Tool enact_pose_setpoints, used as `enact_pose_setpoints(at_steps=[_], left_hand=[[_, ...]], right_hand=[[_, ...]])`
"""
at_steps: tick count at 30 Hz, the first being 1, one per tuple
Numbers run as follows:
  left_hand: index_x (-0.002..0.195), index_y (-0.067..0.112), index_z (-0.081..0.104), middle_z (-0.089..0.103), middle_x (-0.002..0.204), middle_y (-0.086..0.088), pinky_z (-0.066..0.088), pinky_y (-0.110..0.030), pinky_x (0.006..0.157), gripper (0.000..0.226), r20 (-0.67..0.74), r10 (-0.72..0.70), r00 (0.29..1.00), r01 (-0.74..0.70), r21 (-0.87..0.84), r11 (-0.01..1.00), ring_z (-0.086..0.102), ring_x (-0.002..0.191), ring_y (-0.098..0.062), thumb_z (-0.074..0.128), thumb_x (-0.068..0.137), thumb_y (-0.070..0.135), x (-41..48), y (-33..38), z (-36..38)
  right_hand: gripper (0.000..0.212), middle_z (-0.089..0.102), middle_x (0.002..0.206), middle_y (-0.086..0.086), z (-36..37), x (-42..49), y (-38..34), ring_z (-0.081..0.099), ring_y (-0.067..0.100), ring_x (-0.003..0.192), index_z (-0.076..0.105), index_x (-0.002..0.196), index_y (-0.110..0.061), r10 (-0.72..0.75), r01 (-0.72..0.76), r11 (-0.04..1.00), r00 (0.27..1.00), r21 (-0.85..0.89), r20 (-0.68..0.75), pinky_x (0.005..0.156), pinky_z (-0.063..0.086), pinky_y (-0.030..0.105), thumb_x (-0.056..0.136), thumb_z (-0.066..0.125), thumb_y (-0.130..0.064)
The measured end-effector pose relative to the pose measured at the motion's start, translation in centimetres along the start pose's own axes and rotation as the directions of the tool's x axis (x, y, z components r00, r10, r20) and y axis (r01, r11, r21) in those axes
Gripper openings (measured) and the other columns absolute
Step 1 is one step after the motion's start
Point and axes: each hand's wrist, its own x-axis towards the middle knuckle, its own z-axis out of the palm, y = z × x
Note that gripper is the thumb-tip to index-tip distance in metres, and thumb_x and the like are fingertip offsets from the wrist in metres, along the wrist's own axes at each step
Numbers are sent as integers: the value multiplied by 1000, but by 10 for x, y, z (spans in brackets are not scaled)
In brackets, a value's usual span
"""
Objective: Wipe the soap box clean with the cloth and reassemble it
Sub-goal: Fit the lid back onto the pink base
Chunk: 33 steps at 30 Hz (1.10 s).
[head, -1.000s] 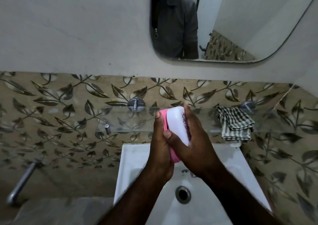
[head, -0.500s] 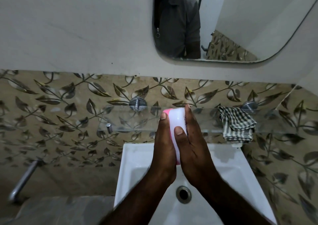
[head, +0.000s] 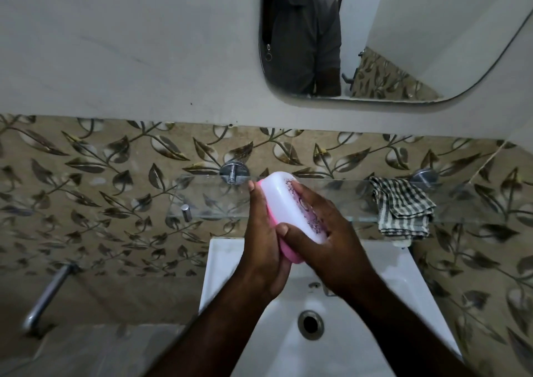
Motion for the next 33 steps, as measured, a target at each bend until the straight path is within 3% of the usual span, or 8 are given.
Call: enact_pose_setpoints(at_steps=[6,11,14,20,24,29,31,33], left_hand=[[146,35,33,44,148,9,31,-35,114,70,347,42,937,-256,599,759,40,136,-6,30,87,72,-8,-1,-9],[132,34,50,27,158,-3,39,-41,106,54,568,-35,822,-542,763,-352,35,138,-22,48,81,51,-11,11,-35],[111,21,66,54,132,-16,50,-36,72,40,615,-114,781,-553,594,-585,57,104,-33,55,73,29,-10,15,-35],[101,22,68,63,105,-10,41,-29,57,41,646,-109,755,-517,486,-704,60,83,-28,67,61,25,-12,21,-34],[88,14,63,68,86,-11,51,-32,56,38,675,-94,732,-592,560,-580,63,76,-36,67,51,6,-9,20,-35],[113,22,65,62,121,-13,47,-32,58,54,638,-96,764,-506,501,-702,63,86,-29,75,60,21,-10,17,-36],[124,24,59,50,141,-14,51,-36,74,52,618,-35,785,-502,603,-620,60,101,-29,68,73,26,-7,21,-39],[137,24,48,51,141,-8,49,-32,91,51,473,62,879,-434,846,-311,58,112,-21,58,88,29,-4,28,-39]], right_hand=[[53,71,111,-10,-36,11,-2,69,19,103,61,116,-39,61,-53,952,998,300,-15,80,61,39,65,75,-43],[55,69,112,-11,-77,18,-5,67,12,99,65,112,-40,14,-9,987,999,162,-29,69,55,25,59,76,-47],[60,60,121,-16,-82,12,-16,60,-2,106,66,115,-44,-117,127,977,991,-172,67,78,49,10,57,77,-52],[62,52,124,-10,-71,9,-20,54,-1,114,66,123,-35,-273,288,890,957,-352,94,87,41,4,64,78,-48],[62,50,129,-8,-63,2,-26,50,3,120,66,124,-34,-333,384,835,923,-394,193,94,39,7,65,73,-50],[64,51,128,-2,-68,11,-18,55,16,117,67,125,-30,-310,305,842,949,-445,64,92,48,20,64,79,-47],[62,52,127,-2,-65,14,-16,55,14,114,67,123,-29,-300,265,856,954,-443,-9,92,44,14,64,79,-40],[62,53,125,-3,-58,17,-15,54,11,111,66,124,-30,-284,224,888,954,-402,-95,92,37,3,64,78,-38]])
